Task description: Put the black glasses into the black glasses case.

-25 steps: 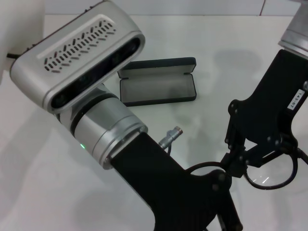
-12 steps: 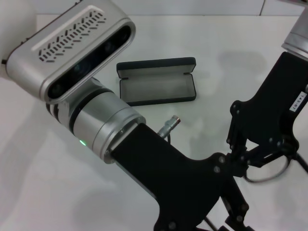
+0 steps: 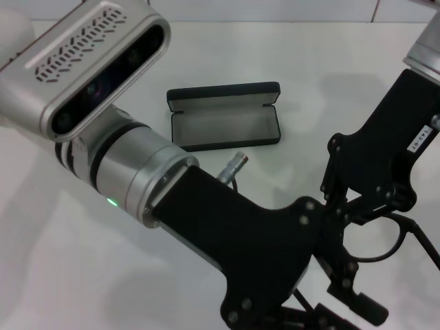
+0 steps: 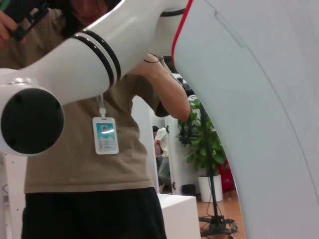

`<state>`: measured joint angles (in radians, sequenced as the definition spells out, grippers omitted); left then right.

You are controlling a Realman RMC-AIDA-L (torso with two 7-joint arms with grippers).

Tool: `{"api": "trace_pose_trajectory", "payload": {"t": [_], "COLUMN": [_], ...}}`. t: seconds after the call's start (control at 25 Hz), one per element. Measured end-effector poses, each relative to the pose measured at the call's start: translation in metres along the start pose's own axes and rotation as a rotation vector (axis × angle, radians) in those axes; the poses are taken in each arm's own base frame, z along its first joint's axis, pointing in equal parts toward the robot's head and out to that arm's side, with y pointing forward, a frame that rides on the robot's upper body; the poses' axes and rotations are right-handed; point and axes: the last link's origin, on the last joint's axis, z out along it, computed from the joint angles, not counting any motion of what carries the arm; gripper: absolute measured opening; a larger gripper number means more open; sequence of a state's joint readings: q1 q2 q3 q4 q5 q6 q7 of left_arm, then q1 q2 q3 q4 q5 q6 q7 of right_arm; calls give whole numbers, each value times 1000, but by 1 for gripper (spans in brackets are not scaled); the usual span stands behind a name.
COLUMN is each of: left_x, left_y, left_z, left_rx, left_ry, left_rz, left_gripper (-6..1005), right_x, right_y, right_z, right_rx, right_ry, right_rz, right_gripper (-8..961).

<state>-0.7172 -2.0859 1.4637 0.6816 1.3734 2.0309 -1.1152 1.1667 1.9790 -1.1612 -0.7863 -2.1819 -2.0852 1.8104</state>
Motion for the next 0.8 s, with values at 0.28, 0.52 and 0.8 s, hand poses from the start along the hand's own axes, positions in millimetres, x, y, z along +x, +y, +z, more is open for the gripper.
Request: {"api": "trace_pose_trajectory", "payload": {"t": [0.28, 0.52, 0.8], "left_x": [3, 8, 16], "left_y": [1, 6, 15], "left_z": [-15, -44, -84], "left_rx": [106, 308, 586], "left_ry": [40, 116, 295], "left_rz": [22, 55, 118], "left_gripper": [134, 131, 127], "right_x": [13, 35, 77], "right_y": [-2, 4, 26], "right_z": [-6, -28, -36], "right_rx": [61, 207, 472], "right_ry": [-29, -176, -567], "right_rz": [29, 56, -14], "right_gripper": [48, 48, 49]}}
